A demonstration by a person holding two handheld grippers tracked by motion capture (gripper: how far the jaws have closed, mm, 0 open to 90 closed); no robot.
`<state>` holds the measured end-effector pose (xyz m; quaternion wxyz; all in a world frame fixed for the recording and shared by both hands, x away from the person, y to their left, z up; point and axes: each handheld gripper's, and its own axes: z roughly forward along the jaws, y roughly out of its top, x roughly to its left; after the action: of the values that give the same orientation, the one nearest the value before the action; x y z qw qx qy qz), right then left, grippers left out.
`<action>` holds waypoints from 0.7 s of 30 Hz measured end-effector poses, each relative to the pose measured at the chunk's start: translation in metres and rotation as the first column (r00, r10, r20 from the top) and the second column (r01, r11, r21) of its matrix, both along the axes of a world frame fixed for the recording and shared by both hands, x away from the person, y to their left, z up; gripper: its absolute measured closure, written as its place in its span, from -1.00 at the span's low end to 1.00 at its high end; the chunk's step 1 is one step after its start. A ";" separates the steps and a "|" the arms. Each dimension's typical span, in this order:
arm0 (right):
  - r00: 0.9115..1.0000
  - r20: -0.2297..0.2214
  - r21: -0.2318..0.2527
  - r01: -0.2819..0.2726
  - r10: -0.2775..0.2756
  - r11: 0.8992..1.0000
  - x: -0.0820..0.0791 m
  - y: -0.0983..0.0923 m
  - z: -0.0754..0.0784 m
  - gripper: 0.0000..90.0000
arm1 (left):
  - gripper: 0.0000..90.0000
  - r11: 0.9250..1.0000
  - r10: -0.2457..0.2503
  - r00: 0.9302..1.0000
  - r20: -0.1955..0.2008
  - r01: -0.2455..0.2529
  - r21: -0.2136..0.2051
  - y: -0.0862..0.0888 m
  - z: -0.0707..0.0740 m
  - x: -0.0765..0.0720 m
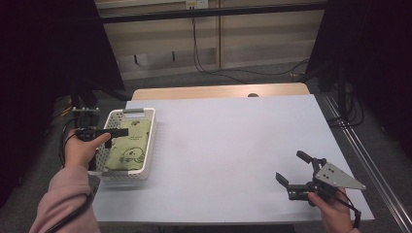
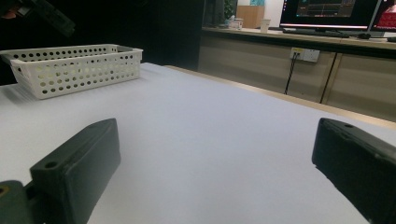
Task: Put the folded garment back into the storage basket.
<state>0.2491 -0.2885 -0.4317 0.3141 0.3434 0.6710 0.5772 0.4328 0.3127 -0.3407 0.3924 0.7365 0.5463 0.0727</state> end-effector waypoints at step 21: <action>1.000 0.001 0.002 0.003 -0.003 1.000 0.000 0.000 0.000 -0.98 | -0.45 0.995 -0.087 0.974 0.210 0.095 -0.030 -0.026 -0.010 -0.041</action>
<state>0.2488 -0.2885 -0.4314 0.3150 0.3443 0.6697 0.5777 0.3922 0.2865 -0.3506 0.4651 0.7410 0.4691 0.1206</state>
